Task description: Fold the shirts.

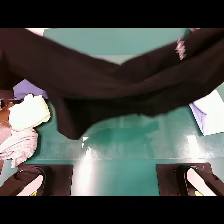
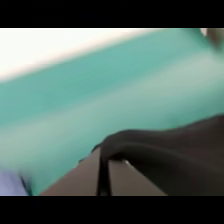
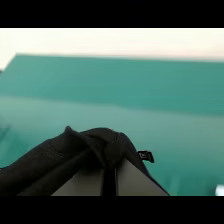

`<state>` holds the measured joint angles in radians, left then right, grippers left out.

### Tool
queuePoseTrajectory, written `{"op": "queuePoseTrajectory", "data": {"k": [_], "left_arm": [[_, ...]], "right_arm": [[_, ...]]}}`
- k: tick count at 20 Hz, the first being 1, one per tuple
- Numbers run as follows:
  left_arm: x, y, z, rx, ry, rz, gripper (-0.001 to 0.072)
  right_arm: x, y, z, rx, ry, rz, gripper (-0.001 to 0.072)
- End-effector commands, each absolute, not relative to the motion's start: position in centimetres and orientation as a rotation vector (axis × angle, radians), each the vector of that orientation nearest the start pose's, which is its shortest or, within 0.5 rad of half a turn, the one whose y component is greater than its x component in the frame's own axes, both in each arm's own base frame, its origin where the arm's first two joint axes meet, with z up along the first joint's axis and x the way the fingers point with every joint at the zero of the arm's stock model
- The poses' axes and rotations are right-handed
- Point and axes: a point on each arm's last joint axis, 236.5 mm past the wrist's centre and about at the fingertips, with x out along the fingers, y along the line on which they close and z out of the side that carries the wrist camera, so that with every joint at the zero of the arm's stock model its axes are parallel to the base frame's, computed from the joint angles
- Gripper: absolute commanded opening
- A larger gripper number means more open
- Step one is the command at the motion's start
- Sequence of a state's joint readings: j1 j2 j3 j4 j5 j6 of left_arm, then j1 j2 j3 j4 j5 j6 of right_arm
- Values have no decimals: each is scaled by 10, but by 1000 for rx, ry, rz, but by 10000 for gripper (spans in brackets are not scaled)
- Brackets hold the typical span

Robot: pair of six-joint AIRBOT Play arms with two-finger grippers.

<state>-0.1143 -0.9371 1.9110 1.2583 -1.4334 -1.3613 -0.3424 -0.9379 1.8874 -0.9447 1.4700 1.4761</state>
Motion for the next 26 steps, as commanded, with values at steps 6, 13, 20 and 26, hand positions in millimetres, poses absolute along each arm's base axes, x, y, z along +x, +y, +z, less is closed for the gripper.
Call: {"op": "queuePoseTrajectory", "data": {"k": [6,13,20,26], "left_arm": [[405,-114,70,-16,1124,-413,24],[485,-123,3,-95,1096,-361,105],[480,-83,63,-144,1145,-351,487],[407,-89,27,-366,1335,-492,487]], "right_arm": [[386,21,145,541,1193,312,24],[475,26,55,562,1111,252,27],[471,5,106,497,1086,306,331],[404,-7,118,502,1098,279,328]]}}
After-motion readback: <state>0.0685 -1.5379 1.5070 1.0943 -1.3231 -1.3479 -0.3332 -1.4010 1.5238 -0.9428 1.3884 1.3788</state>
